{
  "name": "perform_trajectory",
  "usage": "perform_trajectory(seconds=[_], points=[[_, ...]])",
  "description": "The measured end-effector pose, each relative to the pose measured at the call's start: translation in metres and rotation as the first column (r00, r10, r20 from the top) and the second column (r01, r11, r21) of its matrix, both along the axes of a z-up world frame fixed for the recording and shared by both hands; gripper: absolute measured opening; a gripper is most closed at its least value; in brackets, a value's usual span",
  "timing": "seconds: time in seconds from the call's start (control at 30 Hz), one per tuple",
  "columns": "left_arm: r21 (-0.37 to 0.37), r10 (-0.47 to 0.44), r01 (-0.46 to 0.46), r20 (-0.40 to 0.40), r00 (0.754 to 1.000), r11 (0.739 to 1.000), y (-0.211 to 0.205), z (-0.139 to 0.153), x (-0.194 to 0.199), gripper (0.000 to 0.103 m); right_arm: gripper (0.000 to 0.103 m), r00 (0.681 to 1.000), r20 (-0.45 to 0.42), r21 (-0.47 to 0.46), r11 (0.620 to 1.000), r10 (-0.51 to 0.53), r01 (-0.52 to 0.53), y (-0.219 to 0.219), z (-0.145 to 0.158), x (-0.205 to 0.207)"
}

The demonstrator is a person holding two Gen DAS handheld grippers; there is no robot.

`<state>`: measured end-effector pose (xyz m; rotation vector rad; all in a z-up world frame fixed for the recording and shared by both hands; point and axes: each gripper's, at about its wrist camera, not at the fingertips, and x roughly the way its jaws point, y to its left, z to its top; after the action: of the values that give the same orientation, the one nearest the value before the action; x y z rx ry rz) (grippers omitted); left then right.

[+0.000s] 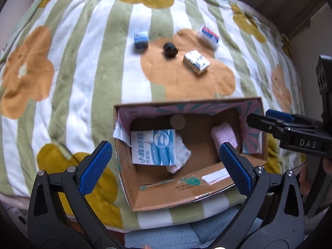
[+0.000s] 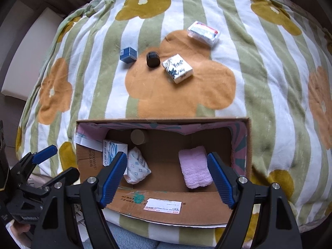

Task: Organize objects
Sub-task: 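Withdraw both tools from the box toward the remaining items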

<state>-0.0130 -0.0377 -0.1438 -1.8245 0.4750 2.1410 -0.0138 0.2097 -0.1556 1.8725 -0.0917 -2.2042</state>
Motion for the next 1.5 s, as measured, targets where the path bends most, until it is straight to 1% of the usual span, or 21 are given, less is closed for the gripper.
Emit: perform_trajectory(seconds=[0.13,0.27,0.47,0.57,0.7,0.8,0.93,1.03,1.2,1.27,1.33,1.5], points=[[0.020,0.000,0.000,-0.024,1.000,1.000,0.008,0.016,-0.007,0.103,0.076,1.000,-0.025,0.003,1.000,-0.002,0.002,0.002,0.015,-0.004],[0.031,-0.005,0.006,-0.035,0.999,0.999,0.015,0.025,-0.014,0.103,0.076,0.999,-0.053,0.001,1.000,-0.001,0.001,0.003,0.029,-0.010],[0.039,-0.003,0.004,-0.046,0.999,0.999,0.025,0.032,-0.030,0.103,0.076,0.993,-0.114,0.046,0.999,0.030,-0.025,-0.001,0.049,-0.023],[0.037,-0.003,0.005,-0.060,0.998,0.999,0.030,0.036,-0.042,0.103,0.076,0.991,-0.133,0.052,0.998,0.033,-0.027,-0.001,0.054,-0.032],[0.047,0.004,-0.001,-0.066,0.998,0.999,0.034,0.038,-0.062,0.103,0.076,0.990,-0.137,0.045,0.998,0.043,-0.037,-0.002,0.056,-0.046],[0.034,0.005,-0.002,-0.070,0.998,0.999,0.039,0.036,-0.081,0.103,0.076,0.987,-0.145,0.051,0.997,0.066,-0.060,-0.007,0.056,-0.057],[0.008,0.011,-0.011,-0.055,0.998,1.000,0.043,0.026,-0.107,0.103,0.076,0.986,-0.142,0.050,0.995,0.088,-0.081,-0.012,0.050,-0.075],[-0.012,0.014,-0.014,-0.050,0.999,1.000,0.046,0.016,-0.126,0.103,0.076,0.988,-0.122,0.046,0.995,0.092,-0.087,-0.016,0.040,-0.092],[-0.015,0.042,-0.042,-0.049,0.998,0.999,0.046,-0.004,-0.159,0.103,0.076,0.990,-0.088,0.048,0.993,0.108,-0.104,-0.022,0.021,-0.118],[-0.023,0.048,-0.049,-0.044,0.998,0.999,0.046,-0.014,-0.173,0.103,0.076,0.991,-0.073,0.047,0.993,0.112,-0.109,-0.023,0.012,-0.128],[-0.048,0.050,-0.052,-0.041,0.998,0.998,0.047,-0.026,-0.187,0.103,0.076,0.991,-0.058,0.049,0.992,0.117,-0.114,-0.025,0.003,-0.138],[-0.066,0.057,-0.057,0.007,0.998,0.996,0.047,-0.056,-0.215,0.103,0.076,0.990,-0.020,0.057,0.989,0.137,-0.136,-0.031,-0.025,-0.161]])
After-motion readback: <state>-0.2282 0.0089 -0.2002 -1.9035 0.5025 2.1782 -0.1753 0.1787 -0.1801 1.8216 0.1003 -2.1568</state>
